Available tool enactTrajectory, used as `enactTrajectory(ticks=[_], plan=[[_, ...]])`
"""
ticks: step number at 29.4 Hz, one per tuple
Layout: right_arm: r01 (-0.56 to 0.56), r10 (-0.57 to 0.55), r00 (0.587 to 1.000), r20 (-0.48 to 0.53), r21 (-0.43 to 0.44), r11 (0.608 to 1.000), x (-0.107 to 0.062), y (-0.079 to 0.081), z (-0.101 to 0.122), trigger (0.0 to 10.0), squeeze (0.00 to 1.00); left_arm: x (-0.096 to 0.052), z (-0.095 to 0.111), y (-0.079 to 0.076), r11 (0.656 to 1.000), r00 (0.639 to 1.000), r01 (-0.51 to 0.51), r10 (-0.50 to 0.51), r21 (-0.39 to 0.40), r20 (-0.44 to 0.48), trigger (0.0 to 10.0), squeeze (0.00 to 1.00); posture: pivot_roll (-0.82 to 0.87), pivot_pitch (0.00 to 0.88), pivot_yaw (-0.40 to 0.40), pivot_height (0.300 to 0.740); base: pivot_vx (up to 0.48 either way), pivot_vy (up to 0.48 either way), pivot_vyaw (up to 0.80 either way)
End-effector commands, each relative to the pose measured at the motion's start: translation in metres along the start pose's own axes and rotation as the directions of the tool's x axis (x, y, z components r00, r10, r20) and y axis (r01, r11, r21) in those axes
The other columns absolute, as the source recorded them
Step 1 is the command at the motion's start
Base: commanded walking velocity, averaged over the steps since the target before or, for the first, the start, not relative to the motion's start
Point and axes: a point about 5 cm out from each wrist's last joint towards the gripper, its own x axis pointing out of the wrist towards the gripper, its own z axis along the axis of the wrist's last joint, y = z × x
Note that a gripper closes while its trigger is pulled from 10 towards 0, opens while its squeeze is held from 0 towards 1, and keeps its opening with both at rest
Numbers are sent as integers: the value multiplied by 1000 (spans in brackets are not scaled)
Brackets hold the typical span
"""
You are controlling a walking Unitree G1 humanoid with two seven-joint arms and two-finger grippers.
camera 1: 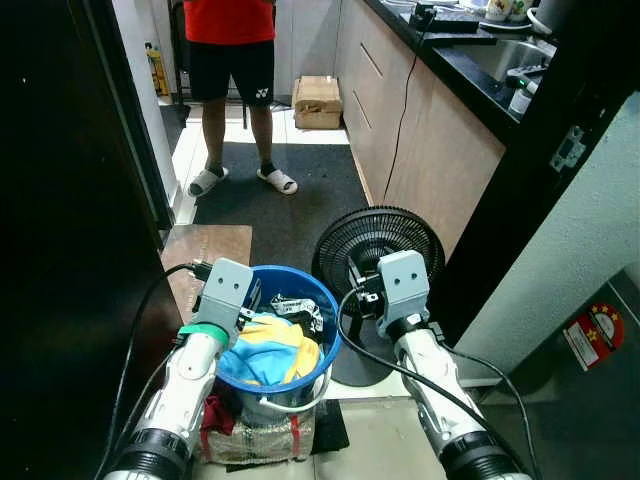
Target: Clothes washing
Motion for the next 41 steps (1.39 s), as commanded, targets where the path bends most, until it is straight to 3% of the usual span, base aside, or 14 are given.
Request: enactTrajectory(ticks=[1,6,28,41], plan=[[11,-11,1000,-18,13,1000,-4,1,-5,10000,0,-1,-1,-4,1000,1000,11,-11,-24,-7,10000,0,59,0,-10,740,0,0,0],[17,-16,999,-34,10,1000,-9,2,-10,10000,0,-3,0,-11,999,1000,26,-26,-34,1,10000,0,53,0,-5,740,-162,0,0],[13,-13,999,-52,-5,1000,-12,3,-12,10000,0,-7,2,-15,999,1000,23,-23,-40,-5,10000,0,56,0,-10,740,-358,0,0],[9,-10,998,-67,-7,1000,-13,5,-14,10000,0,-4,5,-16,999,1000,16,-16,-32,5,10000,0,55,0,-10,740,78,0,0]])
